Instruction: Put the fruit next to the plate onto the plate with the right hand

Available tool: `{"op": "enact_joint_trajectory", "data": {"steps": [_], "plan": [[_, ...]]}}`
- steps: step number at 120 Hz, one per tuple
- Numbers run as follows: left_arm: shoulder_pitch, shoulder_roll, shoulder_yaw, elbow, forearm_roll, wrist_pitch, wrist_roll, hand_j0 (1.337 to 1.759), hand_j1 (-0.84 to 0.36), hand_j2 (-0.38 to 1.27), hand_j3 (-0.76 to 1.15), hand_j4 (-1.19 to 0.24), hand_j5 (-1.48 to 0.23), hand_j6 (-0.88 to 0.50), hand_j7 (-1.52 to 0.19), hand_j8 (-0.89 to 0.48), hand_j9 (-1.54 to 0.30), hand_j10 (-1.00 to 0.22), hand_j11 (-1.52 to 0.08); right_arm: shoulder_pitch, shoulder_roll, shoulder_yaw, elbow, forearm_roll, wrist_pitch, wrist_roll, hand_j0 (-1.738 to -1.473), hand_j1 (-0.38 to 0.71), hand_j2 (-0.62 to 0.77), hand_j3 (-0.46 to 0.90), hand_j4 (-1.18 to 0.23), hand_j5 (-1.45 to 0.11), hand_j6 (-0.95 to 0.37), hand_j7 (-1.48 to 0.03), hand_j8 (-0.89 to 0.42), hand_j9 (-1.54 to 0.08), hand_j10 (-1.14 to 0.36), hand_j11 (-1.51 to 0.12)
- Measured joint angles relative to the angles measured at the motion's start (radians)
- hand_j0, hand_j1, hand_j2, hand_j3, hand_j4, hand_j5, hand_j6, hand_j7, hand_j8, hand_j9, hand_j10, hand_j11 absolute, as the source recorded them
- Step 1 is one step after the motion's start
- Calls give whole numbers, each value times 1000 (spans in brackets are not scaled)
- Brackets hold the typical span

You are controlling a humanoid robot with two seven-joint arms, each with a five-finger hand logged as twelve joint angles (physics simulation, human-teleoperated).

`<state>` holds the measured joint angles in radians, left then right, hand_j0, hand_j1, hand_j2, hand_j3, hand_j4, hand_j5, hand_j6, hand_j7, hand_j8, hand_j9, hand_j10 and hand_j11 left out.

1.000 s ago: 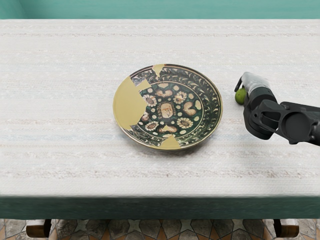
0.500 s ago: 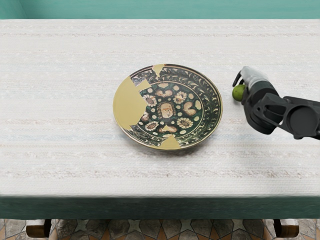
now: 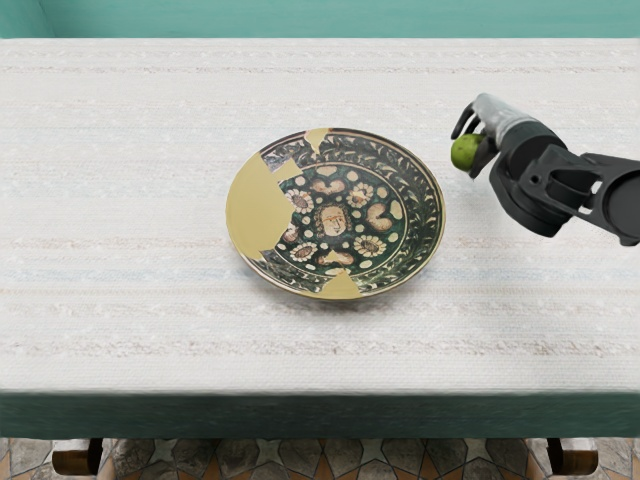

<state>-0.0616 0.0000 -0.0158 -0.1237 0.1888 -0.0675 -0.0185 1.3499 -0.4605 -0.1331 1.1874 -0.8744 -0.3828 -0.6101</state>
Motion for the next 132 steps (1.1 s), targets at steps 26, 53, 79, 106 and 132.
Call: {"op": "enact_joint_trajectory", "data": {"steps": [26,53,79,106,132], "plan": [[10,0,-1,1,0,0,0,1658,332,3,0,-15,-19,-15,-19,-15,-19,-15,-19,76,-42,1,121,71,0,0,-1658,296,392,1,-632,-936,-465,-875,-459,-910,-645,-914],[9,0,0,1,0,0,0,1658,332,3,0,-15,-19,-15,-19,-15,-19,-15,-19,102,-10,1,162,110,-4,0,-1658,318,435,0,-630,-943,-456,-876,-443,-917,-643,-921],[9,0,0,1,0,0,0,1658,332,3,0,-15,-19,-15,-19,-15,-19,-15,-19,151,84,0,164,171,-10,-1,-1658,320,441,1,-630,-946,-459,-877,-450,-913,-647,-915],[9,0,0,1,0,0,0,1658,332,3,0,-15,-19,-15,-19,-15,-19,-15,-19,210,180,-4,146,239,-14,1,-1658,300,437,1,-631,-947,-467,-879,-459,-921,-644,-926],[9,0,0,1,0,0,0,1658,332,3,0,-15,-19,-15,-19,-15,-19,-15,-19,228,258,-13,103,263,-17,0,-1658,312,496,1,-655,-942,-472,-893,-480,-929,-661,-932]]}}
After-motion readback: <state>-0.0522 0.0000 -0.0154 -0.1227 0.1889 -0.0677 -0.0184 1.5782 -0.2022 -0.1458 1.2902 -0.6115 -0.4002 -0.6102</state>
